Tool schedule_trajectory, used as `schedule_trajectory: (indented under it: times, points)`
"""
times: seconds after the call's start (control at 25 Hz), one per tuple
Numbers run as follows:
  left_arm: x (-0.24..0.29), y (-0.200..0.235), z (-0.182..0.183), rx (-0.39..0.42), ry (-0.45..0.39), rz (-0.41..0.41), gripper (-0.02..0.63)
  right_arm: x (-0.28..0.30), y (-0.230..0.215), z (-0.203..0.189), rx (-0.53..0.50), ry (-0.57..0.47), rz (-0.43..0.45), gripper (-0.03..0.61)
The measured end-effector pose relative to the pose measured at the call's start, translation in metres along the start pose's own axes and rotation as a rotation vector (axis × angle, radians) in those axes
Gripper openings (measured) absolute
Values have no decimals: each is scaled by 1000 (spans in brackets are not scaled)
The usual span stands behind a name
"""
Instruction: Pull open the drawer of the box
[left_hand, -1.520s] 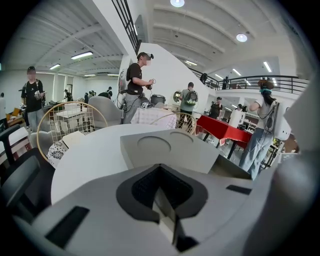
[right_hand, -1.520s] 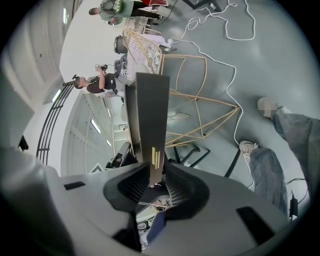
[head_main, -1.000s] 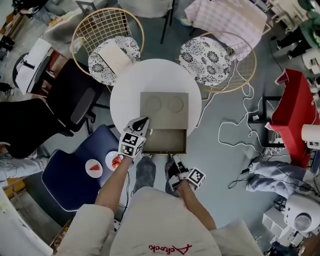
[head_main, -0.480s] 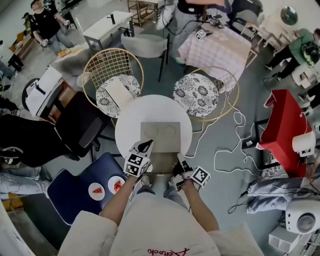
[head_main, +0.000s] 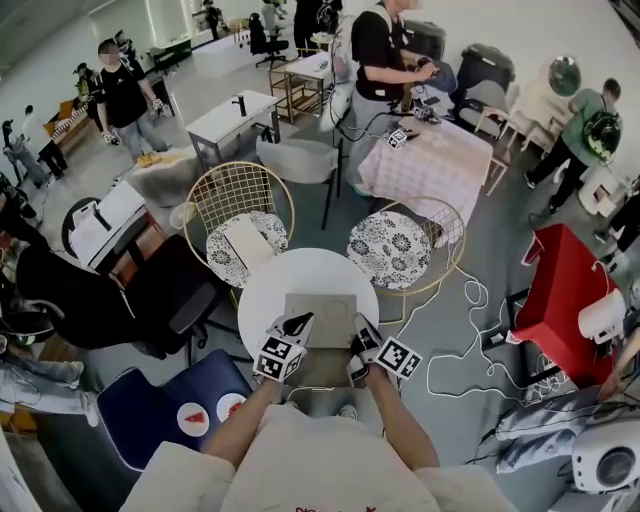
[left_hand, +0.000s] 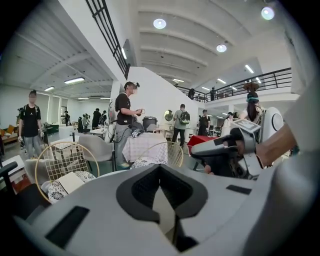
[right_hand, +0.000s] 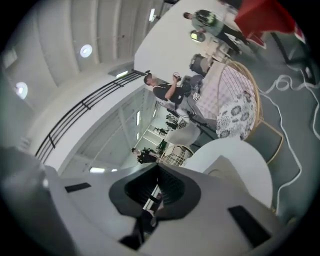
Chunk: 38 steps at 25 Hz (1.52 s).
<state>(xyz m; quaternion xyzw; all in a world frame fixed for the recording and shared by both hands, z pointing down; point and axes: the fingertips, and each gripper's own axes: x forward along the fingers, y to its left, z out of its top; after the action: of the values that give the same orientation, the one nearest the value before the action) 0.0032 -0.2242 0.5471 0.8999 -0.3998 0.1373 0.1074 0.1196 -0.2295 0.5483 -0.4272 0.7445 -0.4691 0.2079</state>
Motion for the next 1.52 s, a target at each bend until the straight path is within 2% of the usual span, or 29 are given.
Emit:
schedule_trajectory:
  times: [0.12, 0.32, 0.4, 0.52, 0.64, 0.84, 1.16, 1.52]
  points:
    - [-3, -12, 7, -6, -22, 3, 11, -8, 8, 7, -280, 45, -55, 15]
    - [0, -43, 4, 13, -18, -2, 12, -27, 26, 20, -827, 88, -127, 17]
    - [-1, -55, 1, 5, -20, 6, 12, -34, 35, 19, -971, 109, -114, 15]
    - [-5, -76, -6, 9, -32, 16, 12, -46, 41, 9, -1084, 142, -71, 15]
    - [-8, -90, -9, 16, -41, 24, 12, -54, 38, 0, -1134, 160, -50, 15]
    - [-25, -100, -13, 27, -44, 29, 11, -78, 38, -24, -1139, 176, -61, 15]
    - [-71, -109, -25, 22, -66, 19, 11, -126, 47, -72, -1046, 155, -132, 15]
    - [-160, -133, -70, -12, -48, -13, 11, -164, 85, -151, -1012, 139, -165, 15]
